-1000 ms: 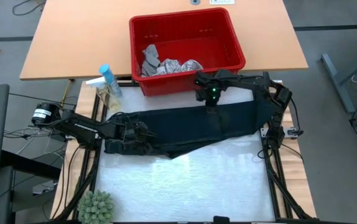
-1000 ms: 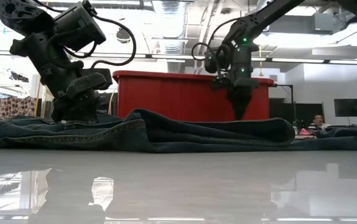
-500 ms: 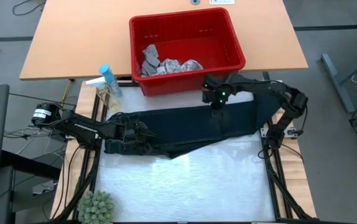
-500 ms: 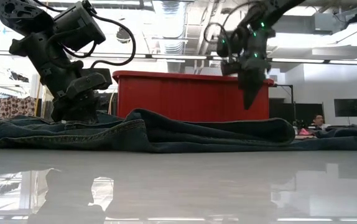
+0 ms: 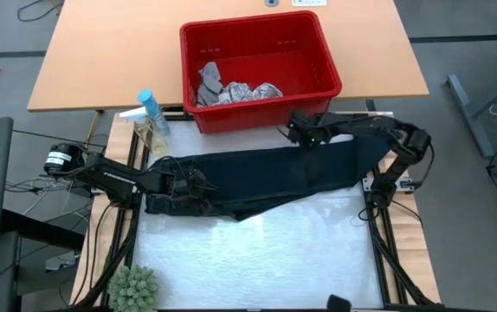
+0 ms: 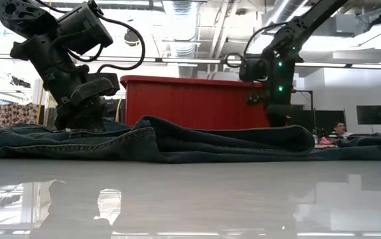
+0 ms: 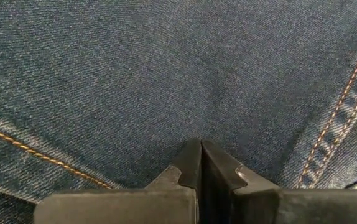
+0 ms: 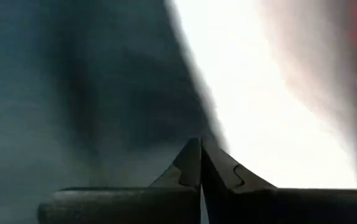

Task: Fold Laundry from Bin
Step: Fold the blue jeans

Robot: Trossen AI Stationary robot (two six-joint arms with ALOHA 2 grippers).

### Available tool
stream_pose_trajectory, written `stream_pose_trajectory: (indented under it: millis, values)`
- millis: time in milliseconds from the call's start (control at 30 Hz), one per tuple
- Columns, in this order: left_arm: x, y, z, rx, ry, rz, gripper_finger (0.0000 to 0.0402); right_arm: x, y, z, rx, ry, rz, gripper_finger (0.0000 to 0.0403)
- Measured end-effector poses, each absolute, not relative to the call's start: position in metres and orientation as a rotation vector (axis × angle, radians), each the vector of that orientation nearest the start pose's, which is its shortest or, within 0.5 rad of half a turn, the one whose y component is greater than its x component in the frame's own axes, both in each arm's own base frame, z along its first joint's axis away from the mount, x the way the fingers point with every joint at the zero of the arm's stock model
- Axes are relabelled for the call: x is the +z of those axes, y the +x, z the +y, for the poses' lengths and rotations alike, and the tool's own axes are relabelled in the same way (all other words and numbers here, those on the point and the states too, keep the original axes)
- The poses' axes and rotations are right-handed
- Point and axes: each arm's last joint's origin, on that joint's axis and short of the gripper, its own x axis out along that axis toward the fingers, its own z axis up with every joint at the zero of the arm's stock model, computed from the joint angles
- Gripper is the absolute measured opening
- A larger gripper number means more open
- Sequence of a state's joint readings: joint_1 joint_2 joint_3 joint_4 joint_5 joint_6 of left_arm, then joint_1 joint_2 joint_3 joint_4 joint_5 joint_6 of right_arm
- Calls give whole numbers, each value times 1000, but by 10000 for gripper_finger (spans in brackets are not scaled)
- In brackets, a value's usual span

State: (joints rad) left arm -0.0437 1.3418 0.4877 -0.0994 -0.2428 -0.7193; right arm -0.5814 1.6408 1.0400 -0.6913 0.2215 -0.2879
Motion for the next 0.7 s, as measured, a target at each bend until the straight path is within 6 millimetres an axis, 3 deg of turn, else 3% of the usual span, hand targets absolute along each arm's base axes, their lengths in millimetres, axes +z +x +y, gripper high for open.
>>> stream_pose_trajectory:
  millis: [133,233,400,600,700]
  values:
    - [138,223,-3,505,-531,822,0,201,241,-178,-642,1,1370,34]
    - [148,228,-5,437,-563,776,0,226,239,-169,-557,77,1257,28]
    - [188,250,-5,327,-657,652,0,259,224,-136,-409,187,1143,20]
    - [263,287,4,228,-609,388,0,246,212,-85,-266,276,1157,26]
    - [284,303,14,284,-518,329,0,233,210,-64,-229,280,1162,23]
